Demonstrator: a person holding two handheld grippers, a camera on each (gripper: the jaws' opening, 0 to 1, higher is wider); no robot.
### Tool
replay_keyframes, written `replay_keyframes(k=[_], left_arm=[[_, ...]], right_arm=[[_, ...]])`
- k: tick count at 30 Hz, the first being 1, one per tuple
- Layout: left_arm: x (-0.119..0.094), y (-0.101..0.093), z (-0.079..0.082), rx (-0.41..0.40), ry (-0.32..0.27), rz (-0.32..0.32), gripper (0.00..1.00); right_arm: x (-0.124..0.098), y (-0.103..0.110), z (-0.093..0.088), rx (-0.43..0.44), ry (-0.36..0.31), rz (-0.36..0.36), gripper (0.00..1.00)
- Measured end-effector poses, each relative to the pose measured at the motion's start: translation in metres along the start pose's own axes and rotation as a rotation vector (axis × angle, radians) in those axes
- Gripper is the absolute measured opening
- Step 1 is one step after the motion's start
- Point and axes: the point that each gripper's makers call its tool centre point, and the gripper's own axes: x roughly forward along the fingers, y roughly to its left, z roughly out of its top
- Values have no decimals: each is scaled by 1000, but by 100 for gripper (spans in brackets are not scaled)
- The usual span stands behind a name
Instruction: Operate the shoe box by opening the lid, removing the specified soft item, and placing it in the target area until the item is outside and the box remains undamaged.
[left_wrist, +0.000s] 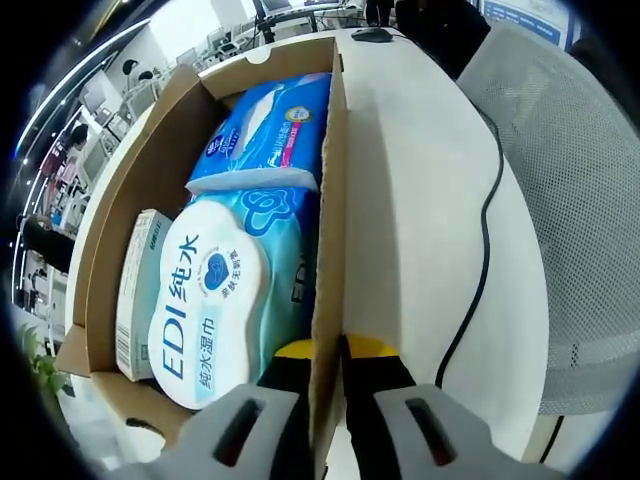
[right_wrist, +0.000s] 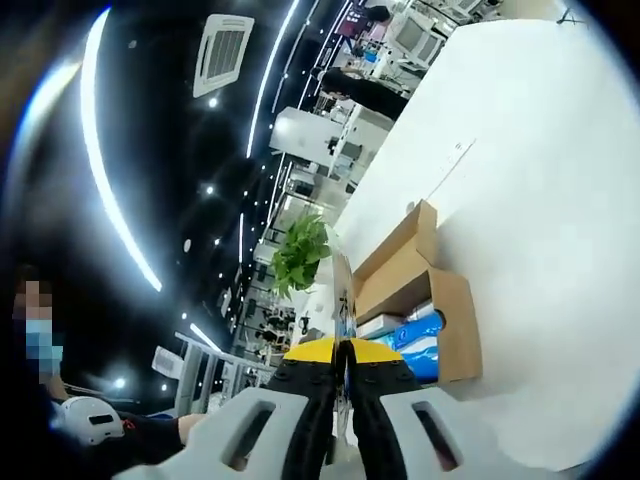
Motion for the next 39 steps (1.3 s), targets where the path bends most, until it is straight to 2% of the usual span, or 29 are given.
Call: replay_keyframes(k=[4,10,19,34,39], left_arm=[[0,0,0,1,0,-1,3],[-1,0,0,7,-1,0,3],[0,0,0,6,-1,-2,3],[0,0,0,6,-2,-4,3],[0,0,0,6,-1,-12,3]], right_arm=[[-6,-1,5,-17,4,-10,0],[-12,0,-2,-46,6,-69,0],[-18,6,1,-64,-10,-95,0],[-26,-20,-3,-112,35,-212,0],[-31,-32,-4,-101,47,-243,0]])
